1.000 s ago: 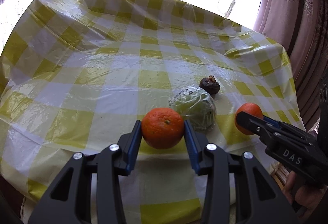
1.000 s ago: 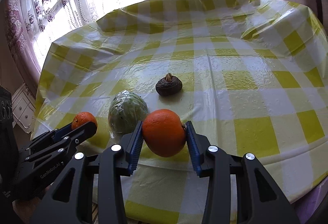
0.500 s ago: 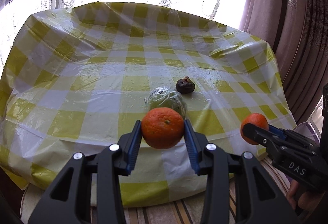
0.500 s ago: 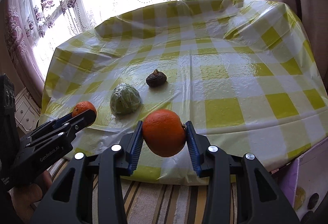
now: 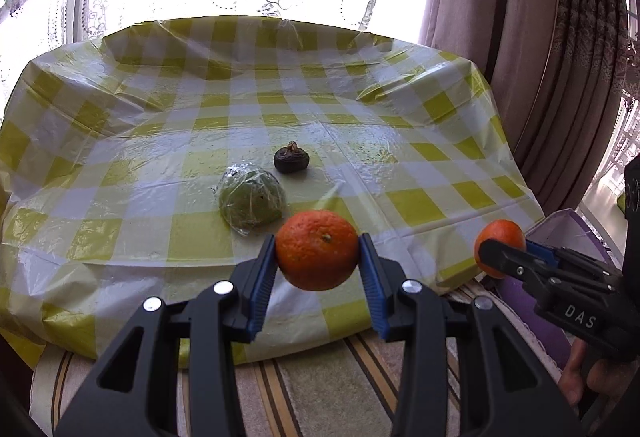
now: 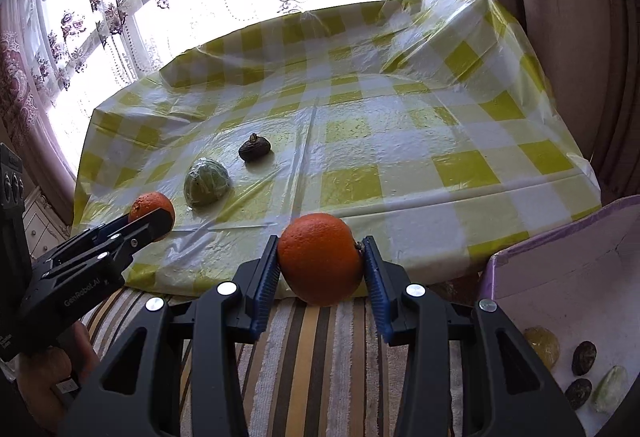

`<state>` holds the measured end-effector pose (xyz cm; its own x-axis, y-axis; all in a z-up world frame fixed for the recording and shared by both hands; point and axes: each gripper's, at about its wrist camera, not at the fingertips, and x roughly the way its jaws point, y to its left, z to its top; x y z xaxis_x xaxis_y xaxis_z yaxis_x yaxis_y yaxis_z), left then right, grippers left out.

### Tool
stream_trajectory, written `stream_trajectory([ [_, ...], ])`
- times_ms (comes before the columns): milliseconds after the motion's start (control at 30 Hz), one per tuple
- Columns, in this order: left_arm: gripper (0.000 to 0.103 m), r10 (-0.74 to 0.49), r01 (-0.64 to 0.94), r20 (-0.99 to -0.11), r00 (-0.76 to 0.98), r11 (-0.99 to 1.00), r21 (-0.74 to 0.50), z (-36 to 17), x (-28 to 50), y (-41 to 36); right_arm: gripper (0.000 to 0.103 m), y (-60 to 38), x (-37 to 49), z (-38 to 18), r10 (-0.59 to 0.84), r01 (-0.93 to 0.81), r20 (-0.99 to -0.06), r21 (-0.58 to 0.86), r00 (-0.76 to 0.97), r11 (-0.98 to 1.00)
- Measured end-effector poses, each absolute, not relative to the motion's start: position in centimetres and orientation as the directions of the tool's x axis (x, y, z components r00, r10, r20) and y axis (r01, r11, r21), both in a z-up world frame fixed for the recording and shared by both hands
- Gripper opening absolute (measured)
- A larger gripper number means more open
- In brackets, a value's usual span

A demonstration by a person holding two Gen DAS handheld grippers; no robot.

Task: Organize fruits
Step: 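Carry the tangerine and orange over the white box with both tools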

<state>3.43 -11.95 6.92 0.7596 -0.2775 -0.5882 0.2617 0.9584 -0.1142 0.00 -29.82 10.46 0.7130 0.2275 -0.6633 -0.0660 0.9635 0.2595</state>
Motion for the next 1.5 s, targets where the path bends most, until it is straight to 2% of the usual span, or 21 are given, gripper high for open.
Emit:
stream_trajectory([
  [233, 0.041, -0.343, 0.366, -0.601, 0.721, 0.926, -0.090, 6.7, 2.5, -16.4, 0.040, -34.0, -2.7, 10.6, 0.177, 0.006, -0.674, 0.259, 0.717, 0.966],
  [600, 0.041, -0.426, 0.526, -0.634, 0.646, 0.850, -0.035, 5.5, 1.4, -24.1, 0.040, -44.4, -6.9, 9.6, -0.002, 0.242, -0.706, 0.240, 0.708, 0.940],
  [1033, 0.041, -0.511, 0.747, -0.699, 0.500, 0.663, 0.049, 3.5, 0.1, -35.8, 0.040, -52.8, -8.7, 7.2, -0.257, 0.415, -0.786, 0.000, 0.562, 0.910],
  [1167, 0.041, -0.507, 0.807, -0.755, 0.416, 0.589, 0.050, 2.1, 0.2, -39.7, 0.040, -54.5, -8.3, 5.8, -0.306, 0.421, -0.813, -0.083, 0.495, 0.903],
  [1500, 0.041, -0.388, 0.879, -0.866, 0.317, 0.463, 0.115, -2.2, 1.4, -46.3, 0.040, -56.4, -6.6, 4.1, -0.359, 0.344, -0.850, -0.229, 0.385, 0.911],
])
